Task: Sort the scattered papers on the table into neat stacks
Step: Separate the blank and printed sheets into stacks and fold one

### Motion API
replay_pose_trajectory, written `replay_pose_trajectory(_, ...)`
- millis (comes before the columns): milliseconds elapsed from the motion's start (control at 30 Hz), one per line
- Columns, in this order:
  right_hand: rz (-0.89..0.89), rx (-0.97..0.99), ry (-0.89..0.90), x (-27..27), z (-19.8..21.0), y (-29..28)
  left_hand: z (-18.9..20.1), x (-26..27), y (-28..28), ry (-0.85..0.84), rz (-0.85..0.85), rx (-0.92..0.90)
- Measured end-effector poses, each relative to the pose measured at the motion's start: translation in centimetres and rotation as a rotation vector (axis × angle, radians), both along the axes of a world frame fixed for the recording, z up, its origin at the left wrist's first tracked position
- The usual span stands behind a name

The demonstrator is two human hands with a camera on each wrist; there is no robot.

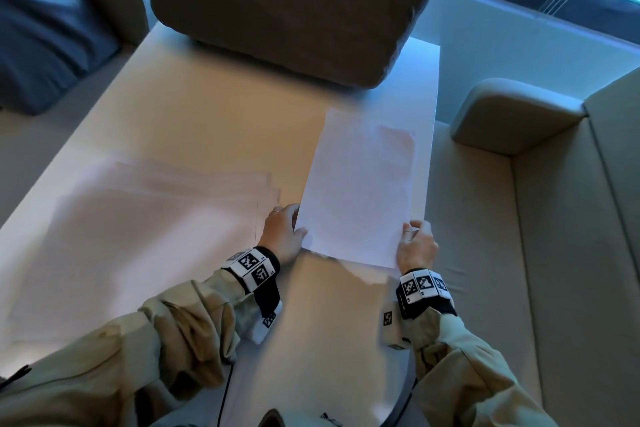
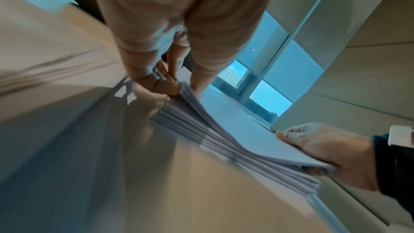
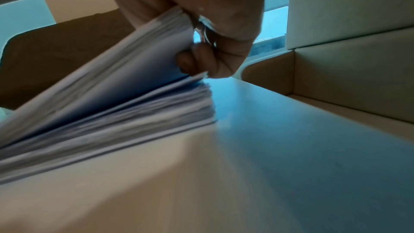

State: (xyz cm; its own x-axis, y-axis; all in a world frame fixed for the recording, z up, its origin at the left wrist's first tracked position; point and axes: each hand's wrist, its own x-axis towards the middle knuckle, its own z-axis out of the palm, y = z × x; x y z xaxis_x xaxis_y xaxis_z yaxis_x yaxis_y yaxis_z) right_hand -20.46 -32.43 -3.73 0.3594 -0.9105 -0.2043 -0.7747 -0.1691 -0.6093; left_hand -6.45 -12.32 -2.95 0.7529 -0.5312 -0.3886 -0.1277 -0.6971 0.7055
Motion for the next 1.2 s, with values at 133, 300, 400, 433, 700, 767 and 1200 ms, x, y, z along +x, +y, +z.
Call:
replay_pose_trajectory(133,0.011,-0.049,-0.028,0.0,0.1,-0.2,-0.2,0.1,-0.1,-0.012,0.030,-0.062)
replay_pose_trajectory(300,0.016,-0.069,-0.019,0.2,-0.2,0.0,-0.4,0.2,-0.2,-0.024,0.051,-0.071)
replay_pose_trajectory(400,0.019,-0.061,-0.015,-0.1,-0.4,0.0,-0.5,0.2,-0.1,-0.003,0.066,-0.071)
replay_pose_trajectory(433,0.021,-0.062,-0.013,-0.1,-0.5,-0.1,-0.5,0.2,-0.2,-0.008,0.065,-0.072)
replay_pose_trajectory(700,0.001,-0.087,-0.017,-0.3,-0.8,0.1,0.2,-0.3,-0.5,-0.032,0.051,-0.059)
replay_pose_trajectory(767,0.019,-0.082,-0.024,-0.1,-0.6,0.2,0.6,-0.6,-0.9,-0.014,0.022,-0.081)
replay_pose_trajectory(1200,0.071,0.020,-0.015,2.7,2.8,-5.1,2.2,4.6,-3.7,0.054,-0.034,-0.072)
